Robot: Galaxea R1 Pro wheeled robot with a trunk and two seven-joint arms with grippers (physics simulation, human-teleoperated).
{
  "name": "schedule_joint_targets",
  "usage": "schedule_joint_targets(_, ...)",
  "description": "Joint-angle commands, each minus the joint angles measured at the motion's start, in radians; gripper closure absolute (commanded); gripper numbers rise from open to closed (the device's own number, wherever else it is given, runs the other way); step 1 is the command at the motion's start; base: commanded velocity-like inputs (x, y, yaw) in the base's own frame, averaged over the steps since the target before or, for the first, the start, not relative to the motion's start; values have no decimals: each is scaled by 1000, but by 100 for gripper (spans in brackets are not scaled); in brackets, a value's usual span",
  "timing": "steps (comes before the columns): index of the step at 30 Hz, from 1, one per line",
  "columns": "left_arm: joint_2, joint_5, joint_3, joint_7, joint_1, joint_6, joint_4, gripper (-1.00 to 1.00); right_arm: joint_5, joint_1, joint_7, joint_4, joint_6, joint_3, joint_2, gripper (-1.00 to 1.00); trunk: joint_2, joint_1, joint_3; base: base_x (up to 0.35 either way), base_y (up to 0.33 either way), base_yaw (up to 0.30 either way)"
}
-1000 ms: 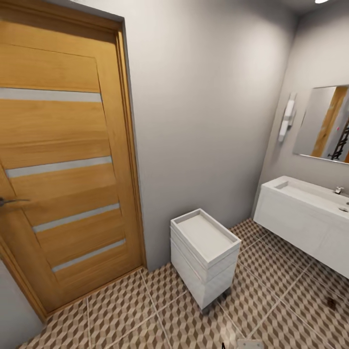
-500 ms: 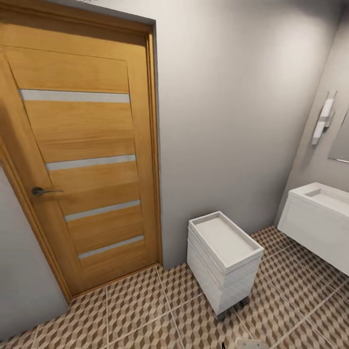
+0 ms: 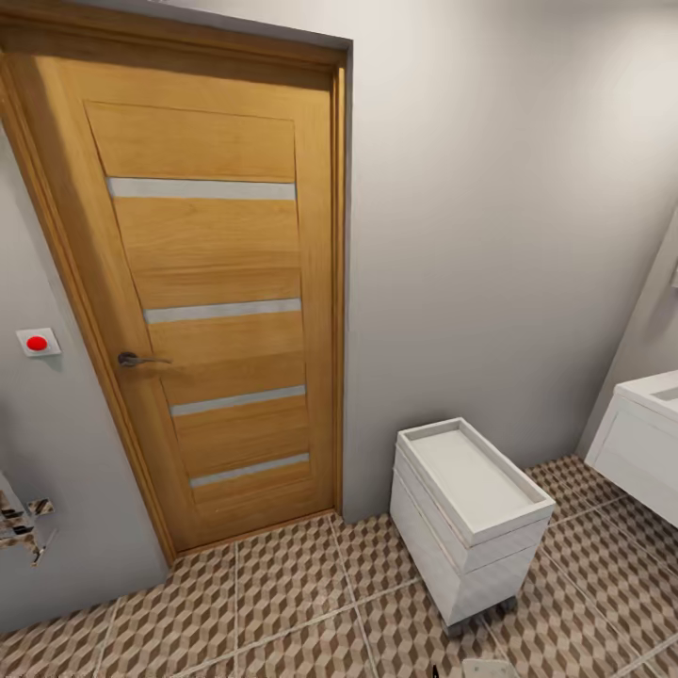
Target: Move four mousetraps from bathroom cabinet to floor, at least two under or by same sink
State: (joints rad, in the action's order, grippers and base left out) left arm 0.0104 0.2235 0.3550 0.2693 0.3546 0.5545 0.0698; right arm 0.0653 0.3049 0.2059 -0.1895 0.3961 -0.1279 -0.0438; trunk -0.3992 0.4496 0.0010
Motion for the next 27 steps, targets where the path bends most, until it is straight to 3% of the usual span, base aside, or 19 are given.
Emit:
schedule_joint_targets(1,1,7,9,2,1,5,4,-100,7,0,5,1,3,-9,1,-100,-1,0,0,0,0,143)
schedule_joint_targets(13,0,7,9,2,1,8,4,-100,4,0,-1,1,9,-10,5,-100,-1,0,0,0,0,54)
schedule_joint_targets(19,-1,7,9,2,2,8,4,-100,2,0,-46,4,45,-10,13,-100,-1,0,0,0,0,5)
schedule_joint_targets(27,-3,7,9,2,2,10,4,-100,5,0,-215,6,77,-9,85,-100,-1,0,0,0,0,1)
